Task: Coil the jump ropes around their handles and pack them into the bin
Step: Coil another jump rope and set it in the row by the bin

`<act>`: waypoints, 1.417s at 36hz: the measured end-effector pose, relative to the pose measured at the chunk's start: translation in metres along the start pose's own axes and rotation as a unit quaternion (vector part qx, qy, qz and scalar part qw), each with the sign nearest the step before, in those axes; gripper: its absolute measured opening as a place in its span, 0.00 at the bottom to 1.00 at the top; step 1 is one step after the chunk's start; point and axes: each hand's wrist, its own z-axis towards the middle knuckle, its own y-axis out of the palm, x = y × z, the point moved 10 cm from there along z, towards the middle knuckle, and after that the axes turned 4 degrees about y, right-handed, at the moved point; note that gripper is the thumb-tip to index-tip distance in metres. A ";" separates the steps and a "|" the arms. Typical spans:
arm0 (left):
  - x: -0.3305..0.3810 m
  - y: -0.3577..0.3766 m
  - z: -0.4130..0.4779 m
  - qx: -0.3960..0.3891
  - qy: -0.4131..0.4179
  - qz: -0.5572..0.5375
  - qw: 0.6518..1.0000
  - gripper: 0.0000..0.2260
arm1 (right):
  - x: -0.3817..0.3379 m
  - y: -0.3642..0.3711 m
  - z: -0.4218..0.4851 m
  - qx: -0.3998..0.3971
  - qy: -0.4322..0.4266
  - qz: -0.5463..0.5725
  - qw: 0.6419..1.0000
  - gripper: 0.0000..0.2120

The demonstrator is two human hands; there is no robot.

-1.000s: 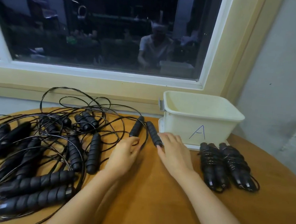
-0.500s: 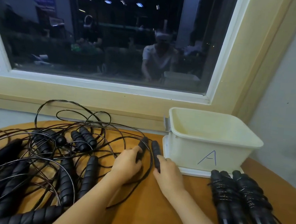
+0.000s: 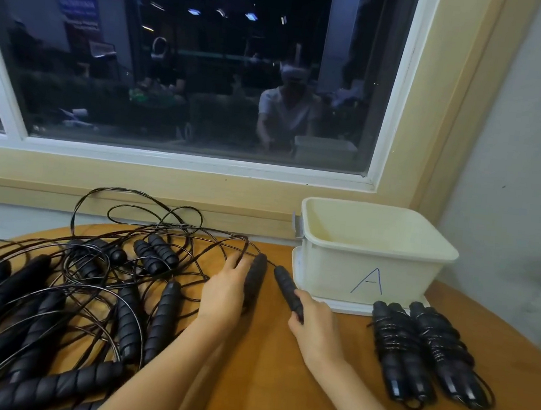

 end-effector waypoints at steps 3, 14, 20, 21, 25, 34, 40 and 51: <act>0.000 0.003 0.004 -0.034 -0.019 0.079 0.996 0.18 | 0.000 0.003 -0.003 0.000 -0.005 -0.011 1.000 0.22; 0.000 -0.001 -0.005 -0.050 -0.076 0.054 0.994 0.20 | -0.007 -0.012 -0.021 0.015 -0.030 -0.018 0.999 0.22; 0.022 -0.037 -0.071 -0.027 -0.060 -0.015 0.998 0.22 | -0.030 -0.048 -0.078 0.050 -0.082 -0.011 0.995 0.17; 0.022 -0.038 -0.086 -0.032 -0.062 -0.025 0.997 0.22 | -0.032 -0.052 -0.092 0.053 -0.090 -0.010 0.994 0.16; 0.021 -0.037 -0.147 -0.081 -0.067 -0.099 0.990 0.20 | -0.040 -0.061 -0.157 0.072 -0.137 0.008 0.988 0.15; 0.009 -0.038 -0.257 -0.203 -0.030 -0.181 0.962 0.11 | -0.071 -0.030 -0.282 0.025 -0.289 0.055 0.956 0.27; -0.005 -0.040 -0.272 -0.206 -0.009 -0.102 0.973 0.22 | -0.058 -0.035 -0.278 -0.053 -0.223 0.185 0.956 0.16; 0.051 -0.010 -0.257 -0.167 -0.041 0.032 0.985 0.41 | -0.012 -0.060 -0.212 -0.030 -0.103 0.085 0.991 0.17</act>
